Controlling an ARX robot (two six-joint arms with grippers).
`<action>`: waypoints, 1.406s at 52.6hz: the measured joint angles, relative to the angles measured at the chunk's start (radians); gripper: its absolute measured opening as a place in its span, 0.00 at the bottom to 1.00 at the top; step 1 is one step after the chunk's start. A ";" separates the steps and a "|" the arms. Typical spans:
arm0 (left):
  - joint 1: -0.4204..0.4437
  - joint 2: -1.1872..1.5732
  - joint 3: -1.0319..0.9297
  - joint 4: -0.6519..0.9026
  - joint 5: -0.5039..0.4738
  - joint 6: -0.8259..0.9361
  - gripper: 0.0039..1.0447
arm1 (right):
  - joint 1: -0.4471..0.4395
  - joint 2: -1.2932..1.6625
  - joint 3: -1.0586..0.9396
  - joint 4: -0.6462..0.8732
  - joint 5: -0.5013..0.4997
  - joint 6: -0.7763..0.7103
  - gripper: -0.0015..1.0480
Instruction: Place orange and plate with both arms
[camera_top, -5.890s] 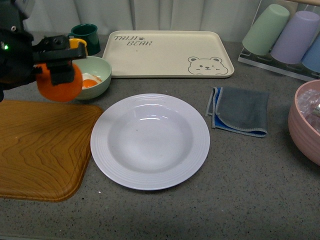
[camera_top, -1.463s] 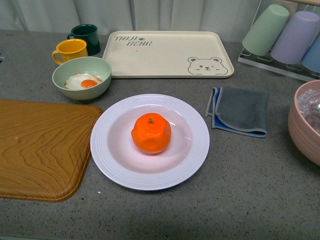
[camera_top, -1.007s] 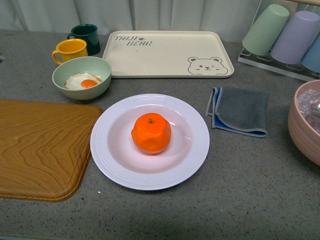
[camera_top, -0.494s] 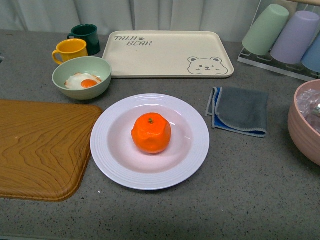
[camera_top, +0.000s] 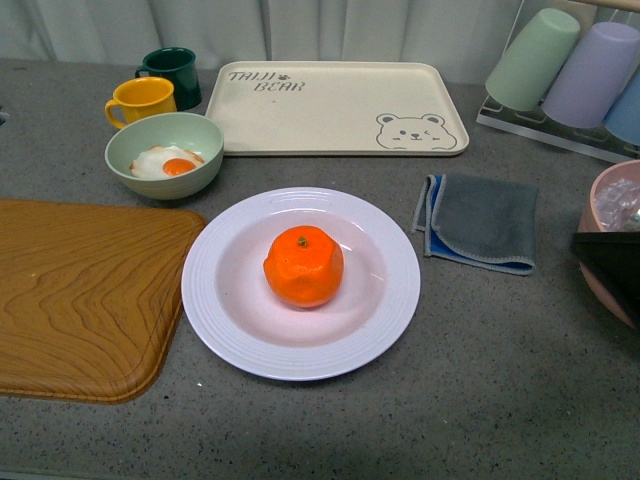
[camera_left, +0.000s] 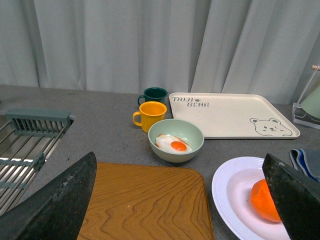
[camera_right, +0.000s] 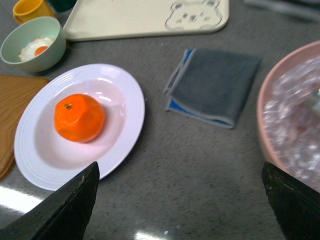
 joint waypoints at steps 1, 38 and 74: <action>0.000 0.000 0.000 0.000 0.000 0.000 0.94 | -0.003 0.029 0.013 0.001 -0.017 0.013 0.91; 0.000 0.000 0.000 0.000 0.000 0.000 0.94 | -0.020 0.834 0.582 -0.115 -0.472 0.433 0.91; 0.000 0.000 0.000 0.000 0.000 0.000 0.94 | 0.037 1.009 0.743 -0.106 -0.473 0.594 0.68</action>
